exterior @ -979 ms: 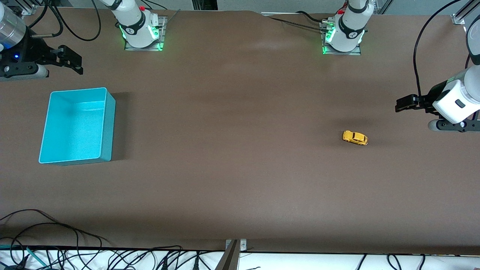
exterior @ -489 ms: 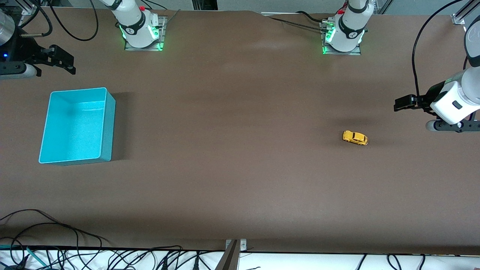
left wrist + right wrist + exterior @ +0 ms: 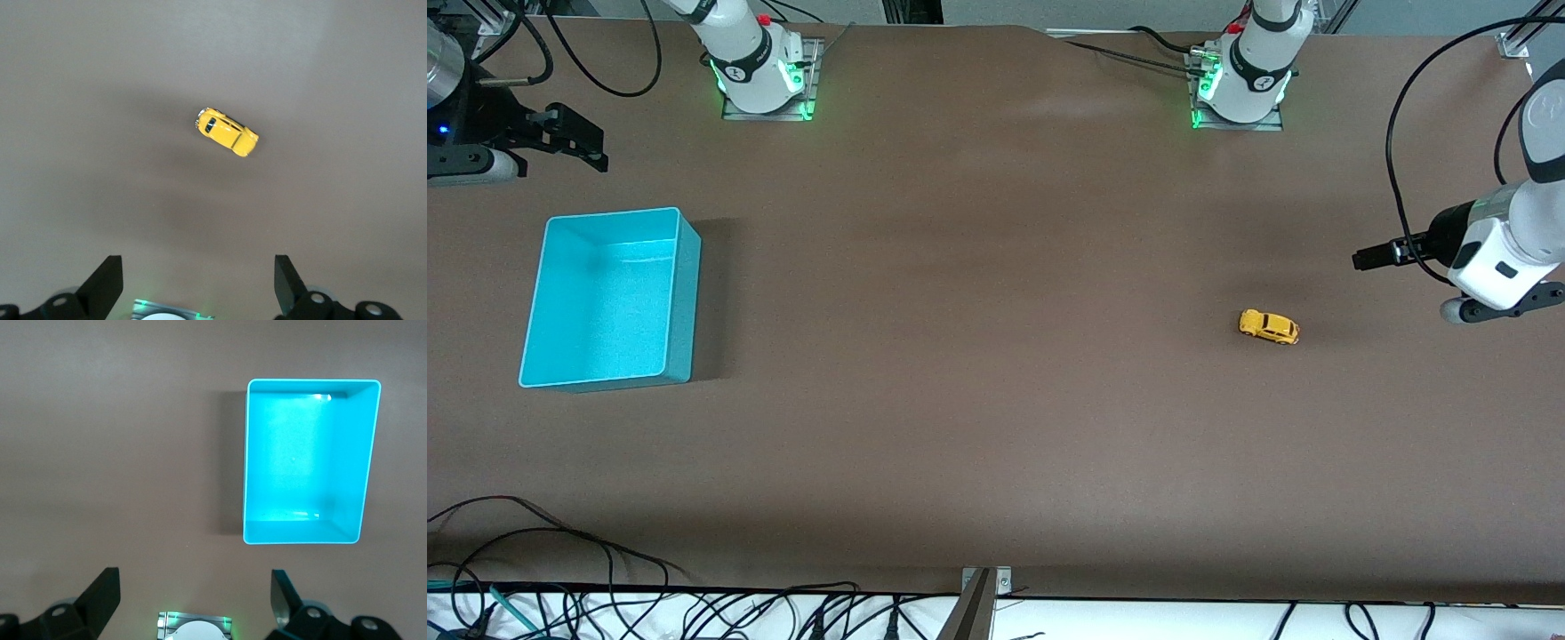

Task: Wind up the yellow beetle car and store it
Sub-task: 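Move the left gripper down over the yellow beetle car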

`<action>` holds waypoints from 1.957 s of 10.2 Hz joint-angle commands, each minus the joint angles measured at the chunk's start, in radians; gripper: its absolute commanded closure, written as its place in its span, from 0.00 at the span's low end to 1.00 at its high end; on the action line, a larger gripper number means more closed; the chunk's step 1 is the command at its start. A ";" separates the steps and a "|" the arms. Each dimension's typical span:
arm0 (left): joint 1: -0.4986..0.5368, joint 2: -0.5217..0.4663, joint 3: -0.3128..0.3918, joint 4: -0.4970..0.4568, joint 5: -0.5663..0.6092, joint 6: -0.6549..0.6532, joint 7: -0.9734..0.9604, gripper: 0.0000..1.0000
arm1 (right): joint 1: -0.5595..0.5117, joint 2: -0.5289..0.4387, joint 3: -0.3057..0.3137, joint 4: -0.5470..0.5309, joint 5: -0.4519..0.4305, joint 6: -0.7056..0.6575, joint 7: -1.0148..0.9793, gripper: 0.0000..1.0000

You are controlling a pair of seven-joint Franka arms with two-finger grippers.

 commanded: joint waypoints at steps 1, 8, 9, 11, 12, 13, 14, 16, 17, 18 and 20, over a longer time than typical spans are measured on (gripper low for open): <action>0.008 -0.003 -0.002 -0.104 -0.018 0.145 -0.205 0.00 | 0.014 0.009 0.005 0.021 -0.005 -0.028 -0.031 0.00; 0.005 0.124 -0.005 -0.297 -0.028 0.426 -0.777 0.00 | 0.010 0.022 0.024 0.021 -0.003 -0.014 -0.021 0.00; -0.005 0.126 -0.005 -0.344 -0.044 0.509 -0.828 0.00 | 0.008 0.022 0.022 0.021 -0.002 -0.016 -0.020 0.00; -0.009 0.127 -0.023 -0.421 -0.080 0.613 -0.845 0.02 | 0.008 0.021 0.020 0.021 0.000 -0.016 -0.020 0.00; -0.009 0.145 -0.029 -0.426 -0.093 0.626 -0.847 0.07 | 0.008 0.021 0.020 0.021 0.000 -0.019 -0.020 0.00; -0.009 0.162 -0.032 -0.431 -0.094 0.644 -0.851 0.07 | 0.008 0.021 0.022 0.021 0.000 -0.022 -0.020 0.00; -0.011 0.184 -0.034 -0.440 -0.094 0.707 -0.874 0.07 | 0.010 0.022 0.024 0.021 0.000 -0.020 -0.020 0.00; -0.009 0.216 -0.043 -0.449 -0.094 0.797 -0.908 0.09 | 0.015 0.024 0.024 0.021 0.000 -0.012 -0.020 0.00; -0.008 0.218 -0.043 -0.463 -0.094 0.846 -0.945 0.10 | 0.015 0.024 0.024 0.021 0.000 -0.008 -0.020 0.00; -0.009 0.227 -0.043 -0.475 -0.092 0.882 -0.966 0.12 | 0.015 0.024 0.024 0.021 0.000 -0.005 -0.020 0.00; -0.008 0.235 -0.043 -0.477 -0.092 0.885 -0.971 0.16 | 0.015 0.029 0.024 0.021 0.000 -0.005 -0.020 0.00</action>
